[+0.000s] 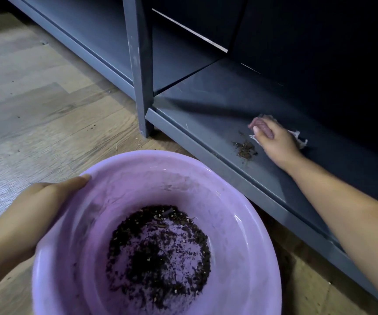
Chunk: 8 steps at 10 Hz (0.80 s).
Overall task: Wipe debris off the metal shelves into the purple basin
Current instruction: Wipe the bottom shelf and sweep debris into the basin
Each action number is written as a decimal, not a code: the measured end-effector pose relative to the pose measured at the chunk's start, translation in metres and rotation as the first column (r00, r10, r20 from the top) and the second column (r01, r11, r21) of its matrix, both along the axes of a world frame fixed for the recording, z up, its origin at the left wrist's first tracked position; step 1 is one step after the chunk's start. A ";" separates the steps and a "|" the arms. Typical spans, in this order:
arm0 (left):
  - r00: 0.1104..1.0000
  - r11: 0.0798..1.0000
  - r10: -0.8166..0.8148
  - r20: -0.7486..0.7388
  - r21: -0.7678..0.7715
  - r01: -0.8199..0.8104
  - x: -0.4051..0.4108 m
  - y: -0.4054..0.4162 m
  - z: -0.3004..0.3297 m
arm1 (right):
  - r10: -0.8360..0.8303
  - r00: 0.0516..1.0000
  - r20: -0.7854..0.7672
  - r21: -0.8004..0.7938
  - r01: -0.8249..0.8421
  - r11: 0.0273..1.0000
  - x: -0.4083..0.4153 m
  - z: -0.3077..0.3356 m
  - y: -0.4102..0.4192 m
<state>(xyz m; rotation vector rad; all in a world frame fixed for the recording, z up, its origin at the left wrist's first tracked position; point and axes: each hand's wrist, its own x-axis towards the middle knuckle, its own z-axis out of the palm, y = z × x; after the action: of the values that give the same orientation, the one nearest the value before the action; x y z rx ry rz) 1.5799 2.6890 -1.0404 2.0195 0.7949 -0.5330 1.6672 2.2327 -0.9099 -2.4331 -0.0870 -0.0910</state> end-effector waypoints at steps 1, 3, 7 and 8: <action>0.997 0.998 -0.005 -0.077 0.063 0.010 0.003 0.004 -0.010 | 0.021 0.999 -0.028 0.117 -0.018 0.993 -0.003 0.003 0.012; 0.994 0.997 -0.056 -0.096 0.049 0.061 0.018 0.029 -0.044 | 0.235 0.971 -0.047 0.329 -0.207 0.921 -0.053 0.021 0.066; 0.991 0.994 -0.063 -0.121 0.078 0.073 0.038 0.053 -0.076 | 0.478 0.878 -0.014 0.382 -0.437 0.814 -0.115 0.034 0.083; 0.992 0.996 -0.052 -0.111 0.072 0.061 0.036 0.054 -0.078 | 0.316 0.949 0.004 0.478 -0.279 0.833 -0.090 0.053 0.052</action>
<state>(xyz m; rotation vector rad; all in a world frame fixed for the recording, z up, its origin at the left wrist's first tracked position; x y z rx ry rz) 1.6163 2.7429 -1.1179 2.1016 0.8365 -0.6598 1.5777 2.2852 -0.8566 -1.9008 -0.3677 0.1107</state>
